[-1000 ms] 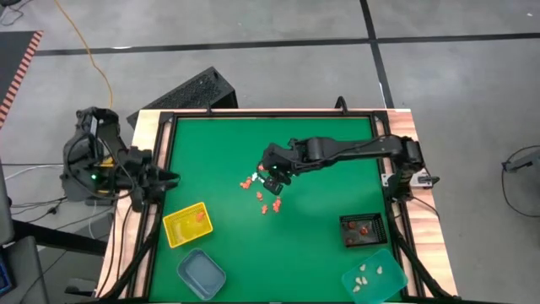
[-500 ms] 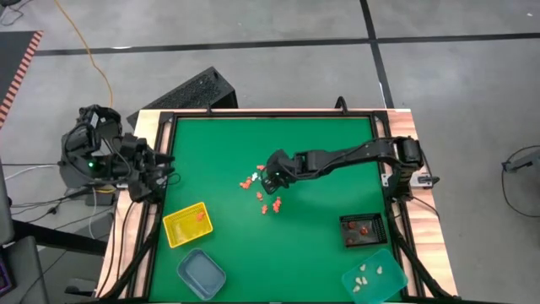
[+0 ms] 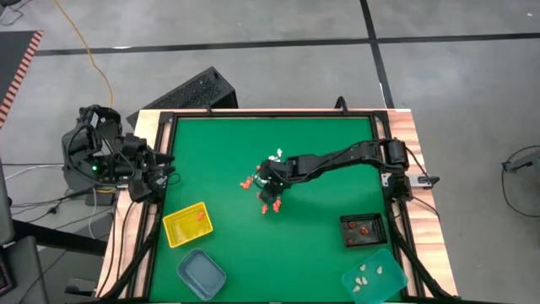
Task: Sort Halloween decoration
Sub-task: Put the orange skeleton model into the yellow bin
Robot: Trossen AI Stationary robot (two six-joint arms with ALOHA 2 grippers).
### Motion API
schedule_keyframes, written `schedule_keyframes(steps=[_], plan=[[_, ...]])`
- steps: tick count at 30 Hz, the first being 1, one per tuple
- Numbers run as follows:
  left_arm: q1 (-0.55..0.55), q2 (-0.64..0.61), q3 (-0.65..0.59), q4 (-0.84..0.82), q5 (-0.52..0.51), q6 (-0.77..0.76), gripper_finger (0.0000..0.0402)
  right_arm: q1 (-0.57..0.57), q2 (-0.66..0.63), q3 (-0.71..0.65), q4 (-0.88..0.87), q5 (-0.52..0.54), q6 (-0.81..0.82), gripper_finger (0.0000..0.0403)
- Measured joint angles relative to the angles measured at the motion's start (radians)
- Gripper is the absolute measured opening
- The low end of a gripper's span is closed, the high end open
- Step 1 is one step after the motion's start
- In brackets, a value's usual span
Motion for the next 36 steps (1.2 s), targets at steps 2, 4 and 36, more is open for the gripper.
schedule_keyframes(steps=[2,4,36], plan=[[0.0,0.003,0.0,-0.001,0.016,0.003,0.0226,0.011,-0.006,0.04,-0.075,-0.058,-0.119,0.0175],[0.0,0.004,0.0,-0.002,0.033,0.014,0.0226,0.026,-0.01,0.083,-0.166,-0.062,-0.245,0.0172],[0.0,0.004,0.0,-0.053,0.056,0.002,0.0226,0.112,0.103,0.142,-0.337,0.054,-1.07,0.02]])
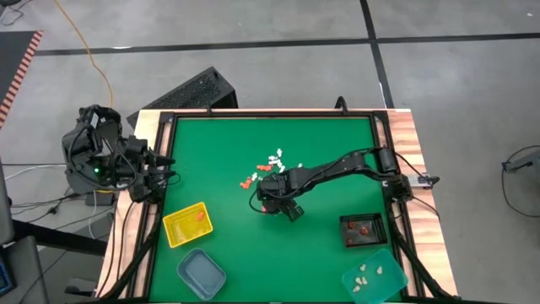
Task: Sort Halloween decoration
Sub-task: Put the orange skeleton model into the yellow bin
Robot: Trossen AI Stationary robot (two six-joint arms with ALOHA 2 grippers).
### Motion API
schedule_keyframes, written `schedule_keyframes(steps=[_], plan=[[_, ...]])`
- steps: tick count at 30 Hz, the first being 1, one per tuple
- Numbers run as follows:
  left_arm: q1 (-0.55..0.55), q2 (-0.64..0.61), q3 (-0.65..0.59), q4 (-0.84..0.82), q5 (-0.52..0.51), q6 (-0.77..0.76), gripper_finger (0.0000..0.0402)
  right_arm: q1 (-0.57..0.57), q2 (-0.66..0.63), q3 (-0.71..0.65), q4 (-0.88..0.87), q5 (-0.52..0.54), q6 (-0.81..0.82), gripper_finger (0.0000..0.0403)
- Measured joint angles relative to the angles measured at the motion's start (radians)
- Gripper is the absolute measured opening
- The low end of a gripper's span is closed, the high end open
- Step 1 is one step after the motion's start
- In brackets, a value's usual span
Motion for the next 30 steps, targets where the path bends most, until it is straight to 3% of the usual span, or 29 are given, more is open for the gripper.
schedule_keyframes(steps=[20,30], plan=[[0.0,0.0,0.0,-0.013,-0.002,-0.005,0.0226,-0.013,0.0,-0.024,0.054,-0.032,-0.112,0.0175],[0.0,0.0,0.0,-0.013,-0.002,-0.005,0.0226,-0.01,-0.003,-0.061,0.065,-0.03,-0.079,0.0157]])
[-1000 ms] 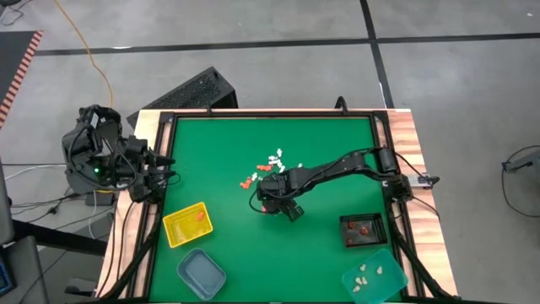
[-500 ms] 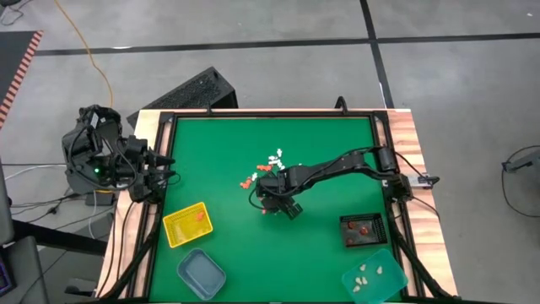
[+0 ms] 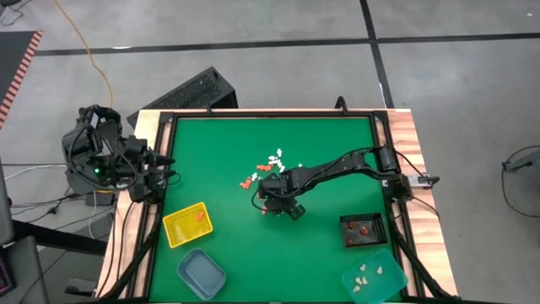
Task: Sort Halloween decoration
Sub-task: Put the orange skeleton model into the yellow bin
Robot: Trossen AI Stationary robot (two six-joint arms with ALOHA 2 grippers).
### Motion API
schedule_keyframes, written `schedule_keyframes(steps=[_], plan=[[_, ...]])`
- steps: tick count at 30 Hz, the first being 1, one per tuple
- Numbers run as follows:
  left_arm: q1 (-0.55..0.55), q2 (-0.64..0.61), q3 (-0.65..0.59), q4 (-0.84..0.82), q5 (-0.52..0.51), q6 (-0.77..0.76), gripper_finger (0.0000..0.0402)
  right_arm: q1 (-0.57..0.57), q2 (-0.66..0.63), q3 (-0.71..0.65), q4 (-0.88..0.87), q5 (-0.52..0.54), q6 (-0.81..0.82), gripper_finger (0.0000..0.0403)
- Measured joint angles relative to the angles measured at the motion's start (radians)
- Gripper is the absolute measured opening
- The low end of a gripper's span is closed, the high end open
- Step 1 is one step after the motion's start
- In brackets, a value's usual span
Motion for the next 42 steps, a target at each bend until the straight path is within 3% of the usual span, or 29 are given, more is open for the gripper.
schedule_keyframes(steps=[17,22,30,34,42], plan=[[0.0,0.0,0.0,0.0,0.0,-0.003,0.0226,0.0,0.0,0.007,-0.003,0.002,0.171,0.0036],[0.0,0.0,0.0,0.0,0.001,-0.01,0.0226,-0.009,0.005,0.065,-0.077,0.035,0.251,0.0008],[0.0,0.0,0.0,0.0,0.0,-0.011,0.0226,-0.035,0.002,0.246,-0.095,0.057,0.295,0.0005],[0.0,0.0,0.0,0.0,-0.004,-0.011,0.0226,-0.031,0.0,0.315,0.069,0.057,0.34,0.0005],[0.0,0.0,0.0,-0.003,-0.029,-0.006,0.0226,0.008,0.028,0.326,0.528,0.054,0.371,0.0005]])
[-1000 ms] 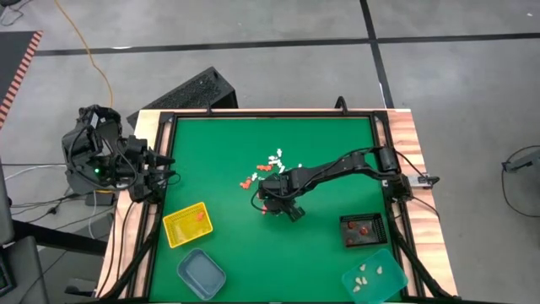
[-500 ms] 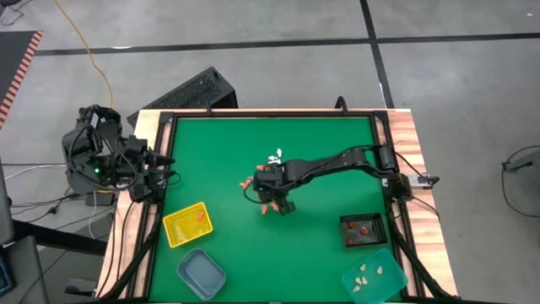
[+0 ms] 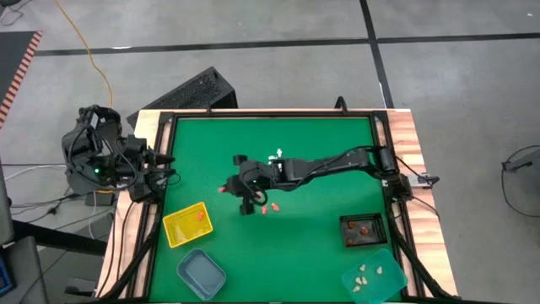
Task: Sort Halloween decoration
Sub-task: Put the orange skeleton model into the yellow bin
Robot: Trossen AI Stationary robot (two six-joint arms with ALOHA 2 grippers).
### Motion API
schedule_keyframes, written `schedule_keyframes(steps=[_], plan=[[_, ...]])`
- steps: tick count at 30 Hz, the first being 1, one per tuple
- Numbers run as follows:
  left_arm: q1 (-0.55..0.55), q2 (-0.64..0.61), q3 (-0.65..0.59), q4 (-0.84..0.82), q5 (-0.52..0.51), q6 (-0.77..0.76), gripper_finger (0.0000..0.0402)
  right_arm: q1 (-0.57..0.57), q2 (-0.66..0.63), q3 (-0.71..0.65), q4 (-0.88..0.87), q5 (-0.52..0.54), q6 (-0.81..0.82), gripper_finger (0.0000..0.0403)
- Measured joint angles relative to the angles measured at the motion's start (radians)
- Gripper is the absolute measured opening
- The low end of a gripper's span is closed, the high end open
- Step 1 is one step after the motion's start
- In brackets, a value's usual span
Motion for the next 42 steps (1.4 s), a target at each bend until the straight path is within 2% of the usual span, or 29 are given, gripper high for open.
schedule_keyframes(steps=[4,8,12,18,27,33,36,42], plan=[[0.0,0.0,0.001,-0.004,-0.02,0.003,0.0226,0.006,0.066,0.014,0.162,-0.007,0.051,0.0005],[0.0,0.001,0.001,-0.009,-0.027,-0.012,0.0226,0.014,0.165,0.112,0.176,-0.045,0.075,0.0005],[0.0,0.002,0.001,-0.013,-0.026,-0.015,0.0226,0.004,0.256,0.233,0.162,-0.188,0.083,0.0005],[0.0,0.005,0.001,-0.016,-0.024,-0.04,0.0226,-0.021,0.345,0.369,0.159,-0.324,0.101,0.0005],[0.0,0.013,0.001,-0.02,-0.041,-0.039,0.0226,-0.023,0.501,0.532,0.195,-0.547,0.267,0.0005],[0.0,0.013,0.001,-0.02,-0.043,-0.041,0.0226,-0.024,0.525,0.536,0.183,-0.545,0.287,0.0014],[0.0,0.013,0.001,-0.019,-0.043,-0.042,0.0226,-0.023,0.524,0.537,0.164,-0.508,0.286,0.0035],[0.0,0.013,0.001,-0.019,-0.043,-0.057,0.0226,-0.023,0.524,0.537,0.12,-0.505,0.287,0.0081]])
